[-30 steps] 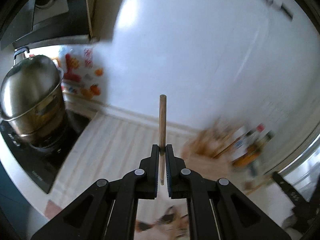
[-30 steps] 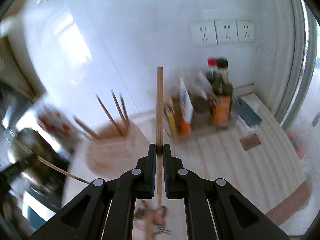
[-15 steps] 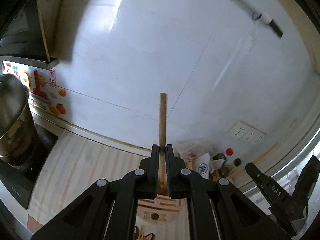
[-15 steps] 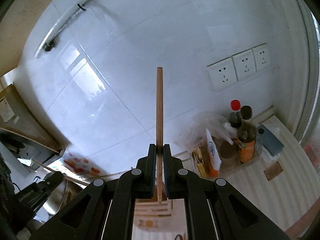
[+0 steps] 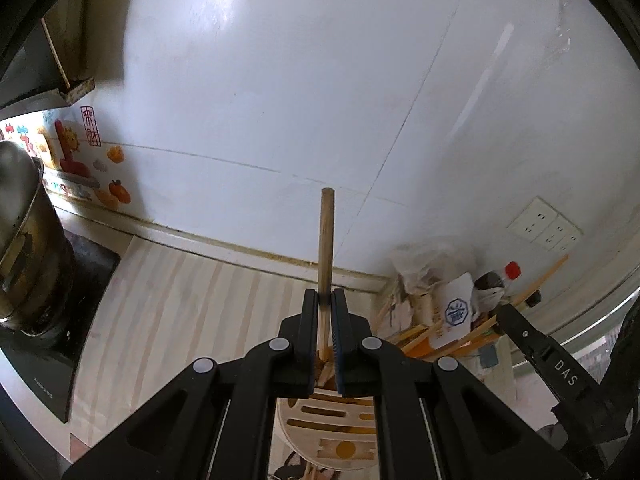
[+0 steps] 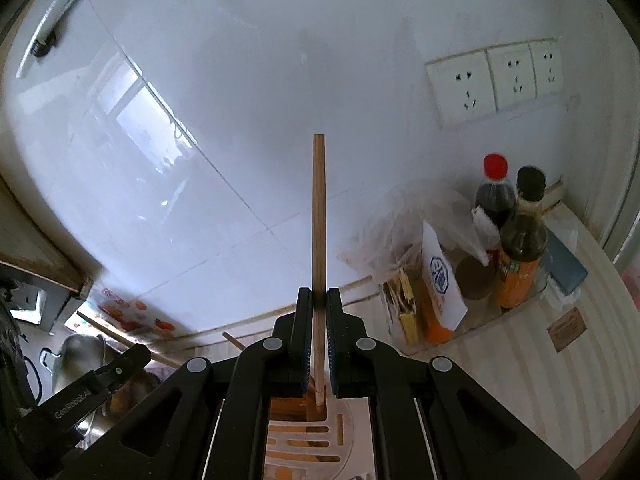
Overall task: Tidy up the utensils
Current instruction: 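Lift the chopstick upright with both grippers over the pink holder, then drop the chopstick into the holder and open both grippers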
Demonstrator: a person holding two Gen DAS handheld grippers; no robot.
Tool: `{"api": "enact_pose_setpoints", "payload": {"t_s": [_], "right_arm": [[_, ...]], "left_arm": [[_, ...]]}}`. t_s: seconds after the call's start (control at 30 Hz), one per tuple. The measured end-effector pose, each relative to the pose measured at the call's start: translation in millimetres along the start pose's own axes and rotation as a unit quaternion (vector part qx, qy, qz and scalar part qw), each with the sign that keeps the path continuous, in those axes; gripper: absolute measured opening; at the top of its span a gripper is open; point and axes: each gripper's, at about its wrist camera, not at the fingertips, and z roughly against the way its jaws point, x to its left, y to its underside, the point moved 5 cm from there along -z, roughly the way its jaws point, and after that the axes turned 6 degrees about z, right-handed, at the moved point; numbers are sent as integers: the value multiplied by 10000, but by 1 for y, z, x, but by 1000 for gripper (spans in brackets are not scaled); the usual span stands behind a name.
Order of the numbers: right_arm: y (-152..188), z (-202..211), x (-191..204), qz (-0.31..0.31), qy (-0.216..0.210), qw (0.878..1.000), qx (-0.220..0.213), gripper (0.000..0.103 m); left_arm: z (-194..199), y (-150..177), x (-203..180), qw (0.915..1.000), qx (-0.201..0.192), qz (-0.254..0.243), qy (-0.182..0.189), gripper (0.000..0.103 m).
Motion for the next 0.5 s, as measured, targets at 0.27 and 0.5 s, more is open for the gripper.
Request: {"api": "enact_pose_setpoints", "payload": {"t_s": [0.27,0.5], "right_arm": [[13,-18,3,118,-33,9995,282,7],[25,-35,11,340,-60,9974,632,7]], "left_arm": [[-13,6,5,9997,217,-35,-116,4],[-28,16,8,9984,534,-80,-171,5]]}}
